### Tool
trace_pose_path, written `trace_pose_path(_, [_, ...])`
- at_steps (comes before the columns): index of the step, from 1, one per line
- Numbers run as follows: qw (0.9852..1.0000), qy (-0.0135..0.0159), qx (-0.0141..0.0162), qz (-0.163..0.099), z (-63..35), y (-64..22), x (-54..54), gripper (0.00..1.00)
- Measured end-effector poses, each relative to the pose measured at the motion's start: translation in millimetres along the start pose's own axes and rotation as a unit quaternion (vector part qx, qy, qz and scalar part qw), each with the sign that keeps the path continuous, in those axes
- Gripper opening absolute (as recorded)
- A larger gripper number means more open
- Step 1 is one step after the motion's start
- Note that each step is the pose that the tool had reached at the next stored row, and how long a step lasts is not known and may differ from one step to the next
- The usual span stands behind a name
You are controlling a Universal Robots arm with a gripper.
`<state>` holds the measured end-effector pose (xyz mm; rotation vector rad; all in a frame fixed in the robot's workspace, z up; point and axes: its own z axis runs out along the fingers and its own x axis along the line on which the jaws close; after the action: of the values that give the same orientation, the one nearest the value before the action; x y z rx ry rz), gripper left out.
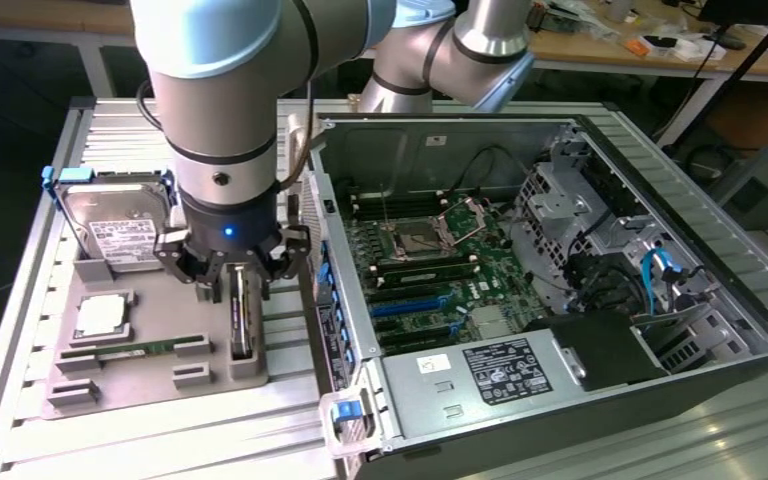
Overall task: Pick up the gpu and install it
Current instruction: 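Pick up the gpu and move the gpu toward the slot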
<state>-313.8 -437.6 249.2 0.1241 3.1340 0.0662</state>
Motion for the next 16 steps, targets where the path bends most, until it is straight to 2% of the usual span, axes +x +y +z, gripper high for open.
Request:
trace_pose_path(6, [1.0, -0.0006, -0.0002, 0.002, 2.6, 1.1, 3.0, 0.54])
trace_pose_path(10, [1.0, -0.001, -0.0002, 0.002, 8.2, 0.8, 3.0, 0.53])
trace_pose_path(11, [1.0, -0.0011, -0.0002, 0.002, 9.8, 0.8, 3.1, 0.45])
trace_pose_path(16, [1.0, -0.001, -0.0001, 0.002, 10.0, 0.8, 3.1, 0.44])
